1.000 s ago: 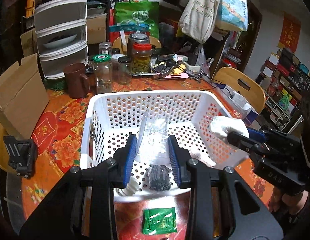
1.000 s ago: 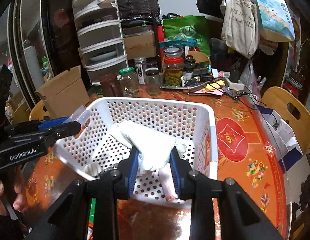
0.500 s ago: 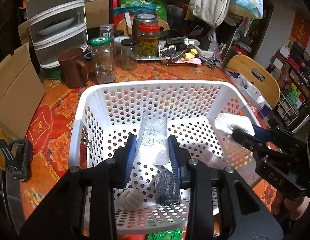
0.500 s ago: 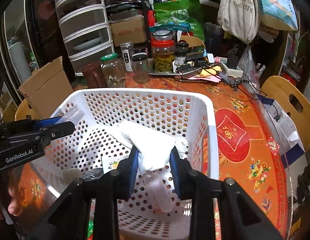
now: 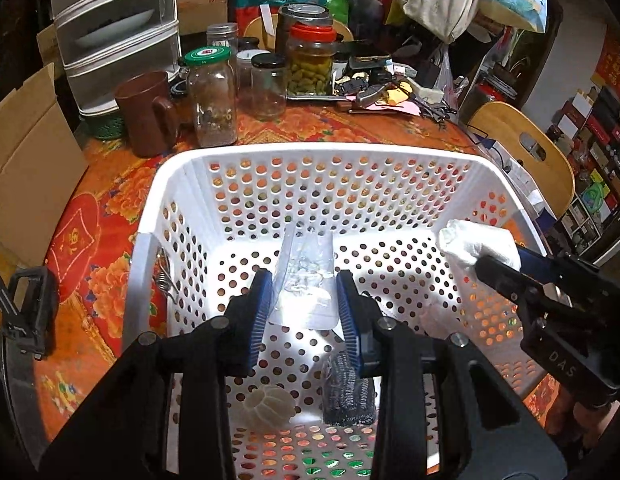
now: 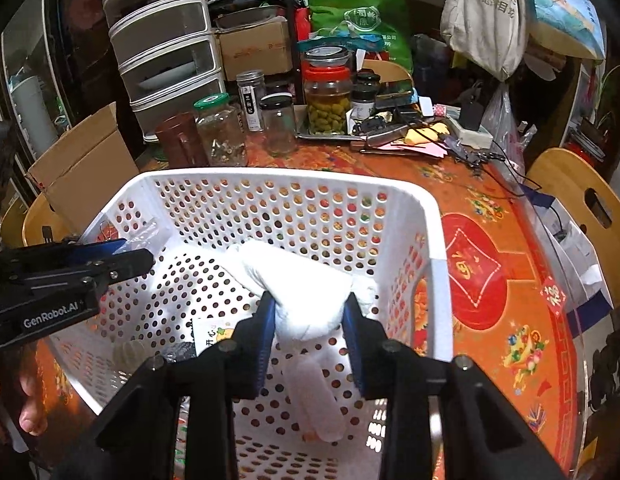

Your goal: Organize soft objects

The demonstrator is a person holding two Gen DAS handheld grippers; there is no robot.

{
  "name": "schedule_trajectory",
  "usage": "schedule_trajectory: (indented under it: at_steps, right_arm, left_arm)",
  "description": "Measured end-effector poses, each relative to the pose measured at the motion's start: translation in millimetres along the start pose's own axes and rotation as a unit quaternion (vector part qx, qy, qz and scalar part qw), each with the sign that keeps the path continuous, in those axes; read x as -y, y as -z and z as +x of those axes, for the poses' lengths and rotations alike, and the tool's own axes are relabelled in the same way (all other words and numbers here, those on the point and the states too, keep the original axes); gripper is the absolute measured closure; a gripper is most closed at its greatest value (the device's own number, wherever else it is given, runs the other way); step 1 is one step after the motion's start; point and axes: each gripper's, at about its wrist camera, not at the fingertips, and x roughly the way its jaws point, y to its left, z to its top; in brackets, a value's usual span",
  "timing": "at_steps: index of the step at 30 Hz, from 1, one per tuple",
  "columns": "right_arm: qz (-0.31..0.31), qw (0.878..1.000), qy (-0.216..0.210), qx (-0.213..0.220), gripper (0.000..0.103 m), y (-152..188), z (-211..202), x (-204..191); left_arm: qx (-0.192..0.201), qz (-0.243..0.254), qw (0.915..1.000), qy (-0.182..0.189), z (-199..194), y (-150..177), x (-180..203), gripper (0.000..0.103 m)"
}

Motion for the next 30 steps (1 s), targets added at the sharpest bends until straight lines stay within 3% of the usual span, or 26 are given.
schedule_trajectory:
  at_steps: [2,4,5,6,7,11,13,15,17,21,25,28,30]
  right_arm:
    - [0.003,1.0,0.001,0.003,0.065,0.1,-1.2,0.2]
    - [0.007,1.0,0.002,0.008,0.047,-0.5,-5.1,1.5]
    - [0.006,1.0,0.003,0.015,0.038,-0.7,-9.4,1.3]
    - [0.003,1.0,0.004,0.023,0.026,-0.5,-15.1,0.7]
    - [0.0,0.999,0.004,0.034,0.021,-0.2,-22.3,-0.1]
    - [0.002,0.998,-0.005,0.068,0.02,8.9,-58.9,-0.1]
    - [0.002,0.995,-0.015,0.094,0.02,30.1,-87.6,0.2]
    - [0.004,0.994,-0.03,0.108,0.015,58.5,-108.6,1.4]
    - [0.012,0.993,-0.044,0.113,0.009,91.0,-120.9,2.5]
    - [0.048,0.99,-0.08,0.101,0.008,162.9,-121.8,4.0]
    - [0.089,0.989,-0.09,0.081,0.008,210.5,-108.1,4.8]
    - [0.111,0.986,-0.09,0.082,0.008,221.2,-107.0,9.3]
    - [0.11,0.986,-0.089,0.083,0.008,221.1,-107.4,10.0]
  left_arm:
    - [0.005,0.001,1.0,0.007,-0.4,0.5,0.2,0.069]
    - [0.015,0.004,0.9999,0.003,-5.2,1.2,1.2,0.043]
    - [0.022,0.005,0.9997,-0.003,-9.0,2.0,1.4,0.023]
    - [0.038,0.007,0.9992,-0.008,-16.7,3.8,1.8,0.017]
    - [0.048,0.01,0.9988,-0.007,-24.5,5.4,2.3,0.017]
    - [0.069,0.012,0.9975,0.008,-67.5,26.3,-0.5,0.017]
    - [0.08,0.026,0.9964,0.013,-90.9,49.7,-2.5,0.013]
    - [0.097,0.042,0.9944,0.011,-116.7,91.8,-5.7,0.001]
    - [0.096,0.042,0.9944,0.018,-127.4,139.2,-9.9,0.0]
    - [0.055,0.029,0.9969,0.049,-114.6,218.7,-7.8,0.0]
    - [0.034,0.038,0.9979,0.039,-90.1,254.6,10.9,0.001]
    - [0.03,0.043,0.9978,0.041,-81.3,262.0,19.7,0.017]
    - [0.027,0.046,0.9979,0.038,-74.9,262.3,26.8,0.033]
